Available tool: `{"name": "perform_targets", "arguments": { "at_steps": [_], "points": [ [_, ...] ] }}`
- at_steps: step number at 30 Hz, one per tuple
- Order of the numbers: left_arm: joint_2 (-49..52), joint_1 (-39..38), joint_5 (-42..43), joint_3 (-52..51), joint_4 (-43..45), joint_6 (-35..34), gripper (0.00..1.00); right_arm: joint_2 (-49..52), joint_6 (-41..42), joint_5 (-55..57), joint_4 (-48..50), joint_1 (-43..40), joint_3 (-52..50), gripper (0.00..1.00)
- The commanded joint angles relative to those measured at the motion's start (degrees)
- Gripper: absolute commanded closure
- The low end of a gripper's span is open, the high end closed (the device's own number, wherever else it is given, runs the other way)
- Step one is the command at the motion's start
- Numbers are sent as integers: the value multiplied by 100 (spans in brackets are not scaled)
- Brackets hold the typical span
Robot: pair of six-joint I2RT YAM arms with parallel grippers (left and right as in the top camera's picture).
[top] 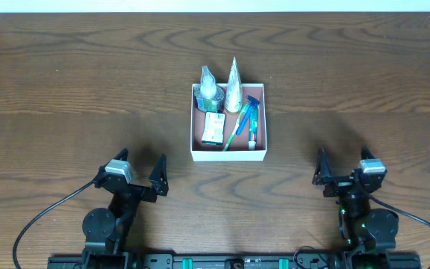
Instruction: Pack container
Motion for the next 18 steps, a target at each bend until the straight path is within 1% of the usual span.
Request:
{"name": "perform_targets", "arguments": {
  "at_steps": [1, 18],
  "points": [
    [-31, 35, 59, -101, -205, 81, 2, -55, -138, 138, -37, 52, -33, 1],
    [-31, 35, 59, -101, -205, 81, 2, -55, -223, 118, -31, 50, -31, 1]
  ]
}}
